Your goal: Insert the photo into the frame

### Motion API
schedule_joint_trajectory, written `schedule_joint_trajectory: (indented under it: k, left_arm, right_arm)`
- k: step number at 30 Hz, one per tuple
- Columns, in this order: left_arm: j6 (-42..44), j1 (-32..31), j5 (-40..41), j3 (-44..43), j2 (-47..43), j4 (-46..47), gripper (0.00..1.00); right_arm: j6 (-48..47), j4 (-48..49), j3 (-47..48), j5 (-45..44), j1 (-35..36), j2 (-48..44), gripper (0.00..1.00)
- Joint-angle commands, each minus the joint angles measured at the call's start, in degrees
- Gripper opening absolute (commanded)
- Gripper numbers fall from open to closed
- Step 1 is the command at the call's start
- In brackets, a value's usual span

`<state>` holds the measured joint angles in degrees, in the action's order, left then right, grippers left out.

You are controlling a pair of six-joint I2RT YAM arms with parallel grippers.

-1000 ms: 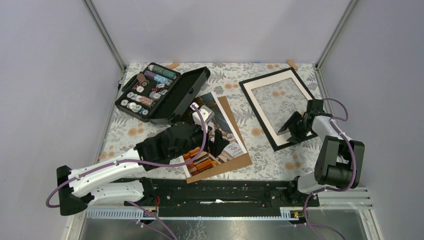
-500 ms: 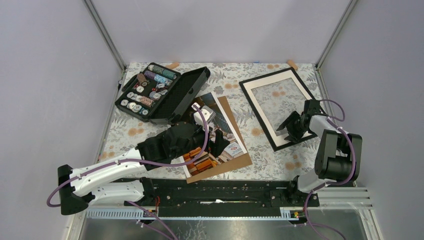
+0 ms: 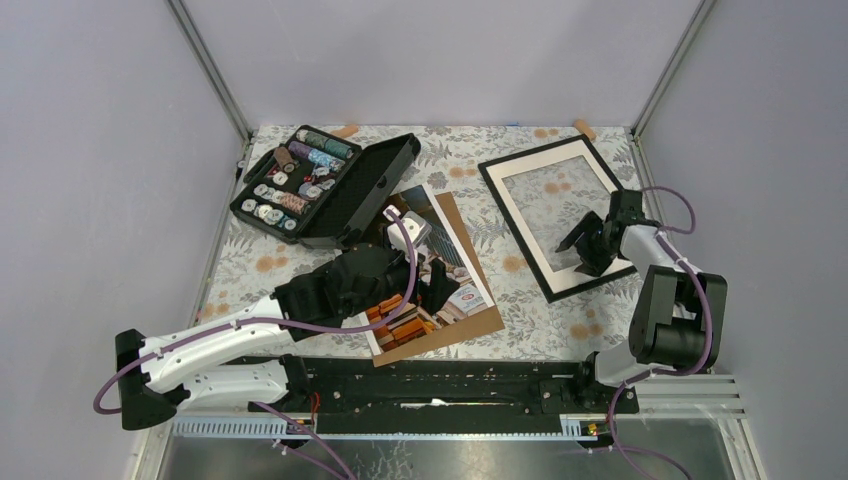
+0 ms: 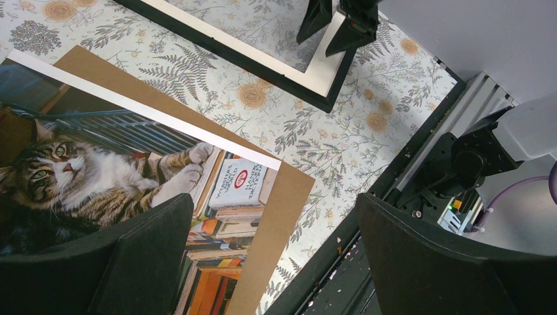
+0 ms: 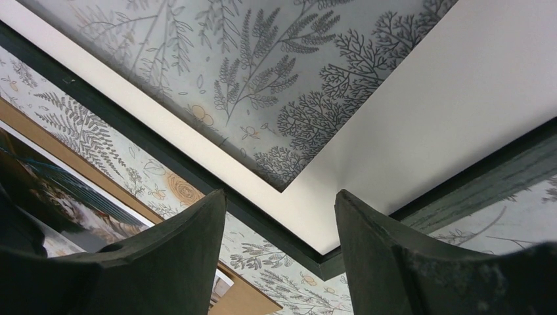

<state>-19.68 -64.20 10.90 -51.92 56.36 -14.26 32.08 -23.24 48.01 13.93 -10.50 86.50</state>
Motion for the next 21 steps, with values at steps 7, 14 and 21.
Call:
schedule_joint_trajectory:
  k: [7, 14, 21]
  left_arm:
    - [0.82, -0.31, 0.67, -1.25, -0.63, 0.83, 0.99]
    - [0.78, -0.31, 0.57, -1.25, -0.6, 0.9, 0.99]
    - [0.79, -0.31, 0.78, -1.25, -0.55, 0.8, 0.99]
  right_arm:
    - [-1.33, 1.25, 1.39, 0.71, 1.66, -0.33, 0.75]
    - [-2.48, 2.11, -1.62, -0.48, 1.98, 0.96, 0.76]
    - [-3.74, -1.77, 6.66, -3.18, -0.72, 0.17, 0.83]
